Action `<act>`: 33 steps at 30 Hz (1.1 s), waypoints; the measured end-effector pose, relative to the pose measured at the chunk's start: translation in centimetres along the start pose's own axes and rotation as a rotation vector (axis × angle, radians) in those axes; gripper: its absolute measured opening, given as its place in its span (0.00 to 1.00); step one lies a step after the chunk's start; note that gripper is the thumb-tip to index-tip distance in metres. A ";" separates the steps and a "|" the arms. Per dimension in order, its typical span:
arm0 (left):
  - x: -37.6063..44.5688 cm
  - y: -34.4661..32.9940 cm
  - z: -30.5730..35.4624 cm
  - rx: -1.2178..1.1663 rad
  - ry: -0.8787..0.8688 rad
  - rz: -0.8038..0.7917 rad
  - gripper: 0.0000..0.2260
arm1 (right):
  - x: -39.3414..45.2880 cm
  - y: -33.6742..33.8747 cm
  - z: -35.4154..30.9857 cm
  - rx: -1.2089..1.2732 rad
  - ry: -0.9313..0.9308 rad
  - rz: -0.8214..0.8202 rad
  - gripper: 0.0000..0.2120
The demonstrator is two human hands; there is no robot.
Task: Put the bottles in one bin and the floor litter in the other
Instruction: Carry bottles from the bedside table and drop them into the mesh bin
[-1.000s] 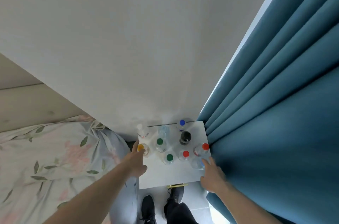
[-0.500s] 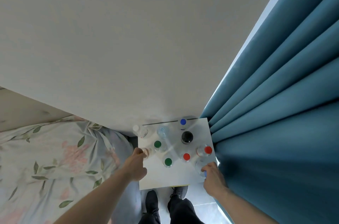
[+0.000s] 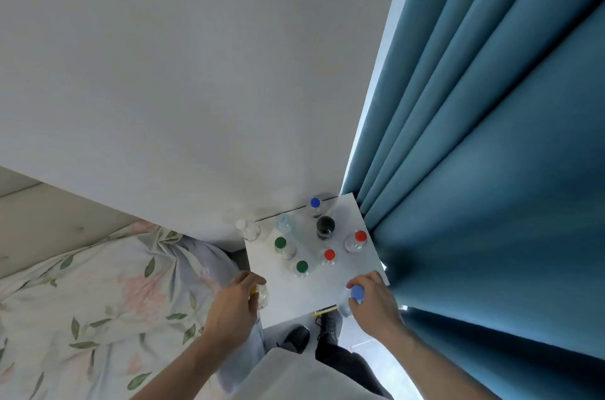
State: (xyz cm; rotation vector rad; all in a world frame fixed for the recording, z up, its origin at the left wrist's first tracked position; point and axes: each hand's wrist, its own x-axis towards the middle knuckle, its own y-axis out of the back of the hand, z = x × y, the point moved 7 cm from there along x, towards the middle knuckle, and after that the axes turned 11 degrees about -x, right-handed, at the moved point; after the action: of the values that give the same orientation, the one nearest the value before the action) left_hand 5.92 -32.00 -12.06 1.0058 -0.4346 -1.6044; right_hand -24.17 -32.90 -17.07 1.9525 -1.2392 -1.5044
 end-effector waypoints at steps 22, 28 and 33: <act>-10.7 -1.3 17.2 -0.092 -0.744 -0.459 0.11 | -26.7 -4.0 2.0 0.406 -0.514 0.483 0.13; -19.4 -7.2 23.2 -0.025 -0.964 -0.638 0.08 | -38.4 -6.2 6.1 0.515 -0.705 0.678 0.09; -29.9 -13.9 27.3 0.093 -1.146 -0.811 0.08 | -50.8 -10.1 9.5 0.598 -0.857 0.829 0.09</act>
State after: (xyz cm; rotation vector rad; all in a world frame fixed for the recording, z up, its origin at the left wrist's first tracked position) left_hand -24.20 -6.49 4.37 0.1813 -0.9322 -2.8673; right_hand -30.64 15.97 1.40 0.6853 -2.6533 -1.5870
